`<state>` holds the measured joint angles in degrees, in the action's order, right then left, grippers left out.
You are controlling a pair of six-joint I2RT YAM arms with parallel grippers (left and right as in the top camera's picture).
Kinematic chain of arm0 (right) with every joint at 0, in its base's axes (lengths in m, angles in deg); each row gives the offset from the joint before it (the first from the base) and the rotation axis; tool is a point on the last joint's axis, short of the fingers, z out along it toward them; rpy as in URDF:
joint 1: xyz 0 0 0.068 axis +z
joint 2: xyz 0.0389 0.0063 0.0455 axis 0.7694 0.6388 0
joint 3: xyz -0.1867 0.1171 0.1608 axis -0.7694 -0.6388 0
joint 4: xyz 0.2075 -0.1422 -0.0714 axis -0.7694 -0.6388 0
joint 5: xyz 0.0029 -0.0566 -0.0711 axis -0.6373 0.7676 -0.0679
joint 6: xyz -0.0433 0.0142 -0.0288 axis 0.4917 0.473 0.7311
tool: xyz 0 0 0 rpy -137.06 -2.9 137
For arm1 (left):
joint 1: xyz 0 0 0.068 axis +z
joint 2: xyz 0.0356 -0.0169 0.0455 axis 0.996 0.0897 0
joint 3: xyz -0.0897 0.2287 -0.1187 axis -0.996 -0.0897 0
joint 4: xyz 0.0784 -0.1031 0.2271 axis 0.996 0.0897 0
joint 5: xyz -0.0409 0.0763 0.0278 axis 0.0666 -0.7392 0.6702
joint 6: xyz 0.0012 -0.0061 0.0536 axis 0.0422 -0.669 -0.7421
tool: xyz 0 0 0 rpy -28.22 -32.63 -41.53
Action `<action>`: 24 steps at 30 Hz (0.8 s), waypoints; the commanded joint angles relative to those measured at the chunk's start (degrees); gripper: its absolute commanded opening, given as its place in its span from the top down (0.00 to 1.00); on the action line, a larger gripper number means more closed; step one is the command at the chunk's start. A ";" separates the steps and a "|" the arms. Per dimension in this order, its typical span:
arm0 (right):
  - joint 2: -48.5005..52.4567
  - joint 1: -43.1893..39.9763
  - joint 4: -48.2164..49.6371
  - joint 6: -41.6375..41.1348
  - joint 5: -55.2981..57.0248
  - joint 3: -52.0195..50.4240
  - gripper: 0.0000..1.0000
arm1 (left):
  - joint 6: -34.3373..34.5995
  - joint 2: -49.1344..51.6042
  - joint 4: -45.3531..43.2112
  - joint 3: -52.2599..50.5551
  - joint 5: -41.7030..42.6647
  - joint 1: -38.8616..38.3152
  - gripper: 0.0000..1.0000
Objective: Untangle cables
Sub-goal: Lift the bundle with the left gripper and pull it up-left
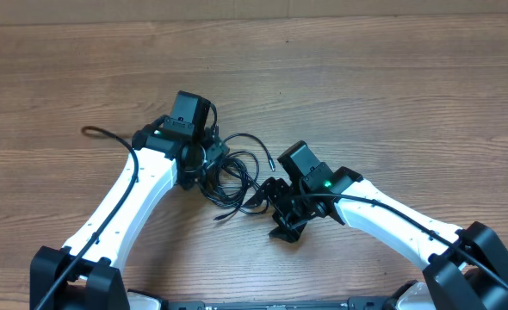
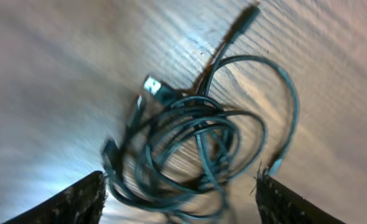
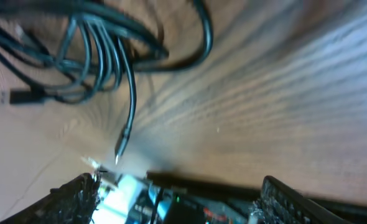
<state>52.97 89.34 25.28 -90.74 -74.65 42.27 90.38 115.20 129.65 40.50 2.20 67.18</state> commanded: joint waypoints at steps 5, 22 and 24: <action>0.17 -0.11 0.02 -0.11 8.72 -0.44 0.15 | -26.51 -0.07 -4.46 1.16 -2.64 -1.03 0.49; 0.17 -0.11 -9.64 0.22 14.60 -0.44 0.13 | 14.34 13.44 -14.08 1.14 11.08 -4.17 0.55; 0.17 -0.11 -9.73 0.28 15.19 -0.44 0.13 | 14.62 15.28 -15.78 1.14 10.86 -4.13 0.65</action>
<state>52.97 89.32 15.73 -90.85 -61.31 42.16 98.46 127.92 115.16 40.76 12.05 63.42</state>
